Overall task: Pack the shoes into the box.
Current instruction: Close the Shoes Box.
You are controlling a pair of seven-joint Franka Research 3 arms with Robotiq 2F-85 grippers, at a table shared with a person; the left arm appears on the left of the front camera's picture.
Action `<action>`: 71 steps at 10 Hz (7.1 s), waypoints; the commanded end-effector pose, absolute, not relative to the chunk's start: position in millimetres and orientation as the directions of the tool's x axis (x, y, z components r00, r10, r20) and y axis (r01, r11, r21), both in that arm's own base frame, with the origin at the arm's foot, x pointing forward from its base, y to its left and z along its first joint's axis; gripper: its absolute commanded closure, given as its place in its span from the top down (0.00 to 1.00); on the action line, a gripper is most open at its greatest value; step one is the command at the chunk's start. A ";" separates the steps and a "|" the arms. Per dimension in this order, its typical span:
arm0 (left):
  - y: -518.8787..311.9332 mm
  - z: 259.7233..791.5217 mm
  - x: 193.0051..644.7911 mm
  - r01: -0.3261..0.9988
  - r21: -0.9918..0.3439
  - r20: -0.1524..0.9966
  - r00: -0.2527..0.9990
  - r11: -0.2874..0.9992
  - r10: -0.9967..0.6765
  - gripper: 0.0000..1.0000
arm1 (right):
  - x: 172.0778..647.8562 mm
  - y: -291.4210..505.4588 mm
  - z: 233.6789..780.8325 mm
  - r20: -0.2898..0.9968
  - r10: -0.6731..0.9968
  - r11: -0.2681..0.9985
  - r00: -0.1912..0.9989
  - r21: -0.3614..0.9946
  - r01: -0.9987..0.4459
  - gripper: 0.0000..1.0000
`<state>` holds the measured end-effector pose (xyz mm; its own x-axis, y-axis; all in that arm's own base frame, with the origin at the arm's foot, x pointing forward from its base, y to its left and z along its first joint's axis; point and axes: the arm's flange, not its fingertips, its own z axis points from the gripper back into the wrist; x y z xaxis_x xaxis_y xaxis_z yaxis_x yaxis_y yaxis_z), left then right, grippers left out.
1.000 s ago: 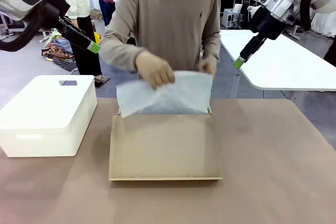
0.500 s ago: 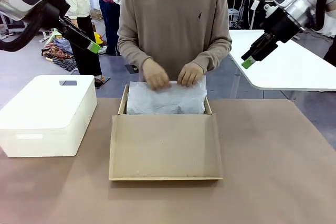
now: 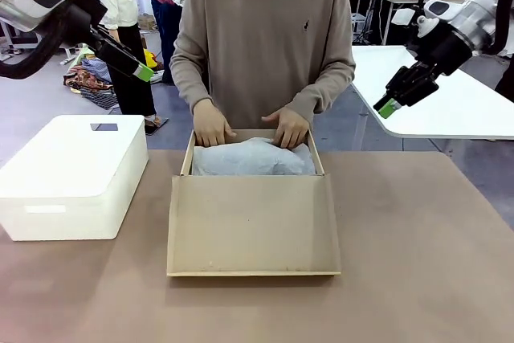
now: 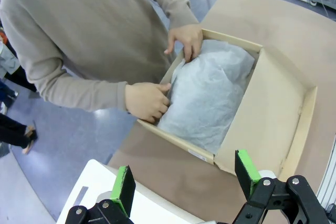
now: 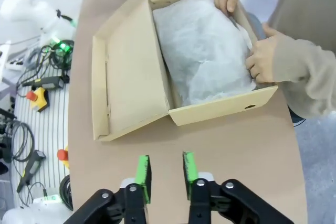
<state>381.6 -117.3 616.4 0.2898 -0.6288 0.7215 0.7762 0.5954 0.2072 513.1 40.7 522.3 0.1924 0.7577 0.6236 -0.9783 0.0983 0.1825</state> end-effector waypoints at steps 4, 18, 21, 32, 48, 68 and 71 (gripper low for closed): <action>-115.7 616.1 380.8 0.782 0.196 0.731 0.286 0.592 -0.620 1.00 | 508.0 41.1 503.2 0.614 0.784 0.016 0.093 0.130 -0.991 0.00; -115.7 616.1 380.8 0.782 0.196 0.731 0.286 0.592 -0.620 1.00 | 520.0 57.8 468.1 0.563 0.822 -0.048 0.089 0.225 -0.973 0.00; -115.7 616.1 380.8 0.782 0.196 0.731 0.286 0.592 -0.620 1.00 | 515.3 69.2 442.5 0.563 0.824 -0.116 0.061 0.272 -0.955 0.00; -115.7 616.1 380.8 0.782 0.196 0.731 0.286 0.592 -0.620 1.00 | 504.6 77.9 423.7 0.589 0.804 -0.094 0.088 0.270 -0.958 0.00; -115.7 616.1 380.8 0.782 0.196 0.731 0.286 0.592 -0.620 1.00 | 454.8 93.3 331.7 0.543 0.831 0.006 0.123 0.213 -0.977 0.00; -115.7 616.1 380.8 0.782 0.196 0.731 0.286 0.592 -0.620 1.00 | 476.9 121.2 279.0 0.715 0.683 -0.052 0.152 0.256 -0.965 0.00; -115.7 616.1 380.8 0.782 0.196 0.731 0.286 0.592 -0.620 1.00 | 473.9 124.1 279.1 0.726 0.672 -0.110 0.144 0.290 -0.951 0.00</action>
<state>381.6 -117.3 616.4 0.2898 -0.6288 0.7215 0.7762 0.5955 0.2072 469.7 124.0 278.2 0.1739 0.7011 0.6915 -0.9486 -0.0692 0.3088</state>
